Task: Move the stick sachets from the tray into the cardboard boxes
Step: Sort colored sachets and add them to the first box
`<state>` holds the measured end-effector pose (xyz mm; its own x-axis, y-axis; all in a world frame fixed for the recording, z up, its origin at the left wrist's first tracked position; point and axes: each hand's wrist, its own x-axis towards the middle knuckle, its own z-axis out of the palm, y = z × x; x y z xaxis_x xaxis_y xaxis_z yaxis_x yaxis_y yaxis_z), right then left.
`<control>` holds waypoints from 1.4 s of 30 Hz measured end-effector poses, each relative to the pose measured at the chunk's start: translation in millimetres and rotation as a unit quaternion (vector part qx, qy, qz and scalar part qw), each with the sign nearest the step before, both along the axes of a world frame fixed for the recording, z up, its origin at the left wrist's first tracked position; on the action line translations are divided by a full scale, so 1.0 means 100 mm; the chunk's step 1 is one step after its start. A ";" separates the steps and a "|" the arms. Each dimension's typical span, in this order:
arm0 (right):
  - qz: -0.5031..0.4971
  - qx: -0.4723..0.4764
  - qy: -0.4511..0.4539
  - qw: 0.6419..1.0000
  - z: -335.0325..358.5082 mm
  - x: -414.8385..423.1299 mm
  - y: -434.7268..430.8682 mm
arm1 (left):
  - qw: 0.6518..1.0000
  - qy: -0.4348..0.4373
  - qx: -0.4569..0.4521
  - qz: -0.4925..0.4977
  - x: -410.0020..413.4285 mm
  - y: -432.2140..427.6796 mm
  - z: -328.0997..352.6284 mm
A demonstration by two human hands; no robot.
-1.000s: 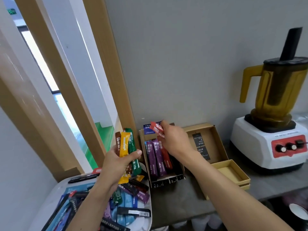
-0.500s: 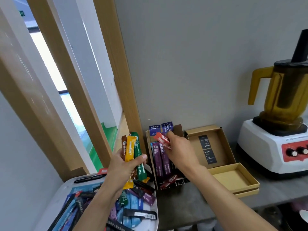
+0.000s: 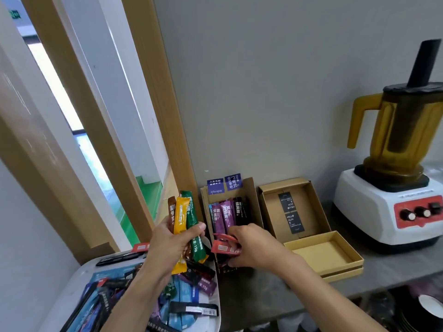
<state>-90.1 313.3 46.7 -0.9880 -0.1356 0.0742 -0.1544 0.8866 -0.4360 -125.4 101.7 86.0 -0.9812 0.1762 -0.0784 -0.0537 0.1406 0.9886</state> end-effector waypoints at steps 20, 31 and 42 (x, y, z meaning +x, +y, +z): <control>-0.254 -0.078 0.150 0.952 0.22 -0.29 -0.15 | 1.000 0.014 0.004 0.022 0.04 -0.08 0.04; -0.097 -0.539 0.052 0.835 0.27 -0.09 0.00 | 0.999 0.029 0.018 0.024 0.02 0.01 0.12; -0.072 -0.777 0.001 0.626 0.32 -0.11 -0.10 | 0.998 0.019 -0.014 -0.058 0.13 0.35 0.00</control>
<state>-101.6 303.3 78.9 -0.9813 0.1923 0.0082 -0.1245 -0.6018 -0.7889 -112.4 136.4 86.2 -0.9570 0.2861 -0.0479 0.0017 0.1708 0.9853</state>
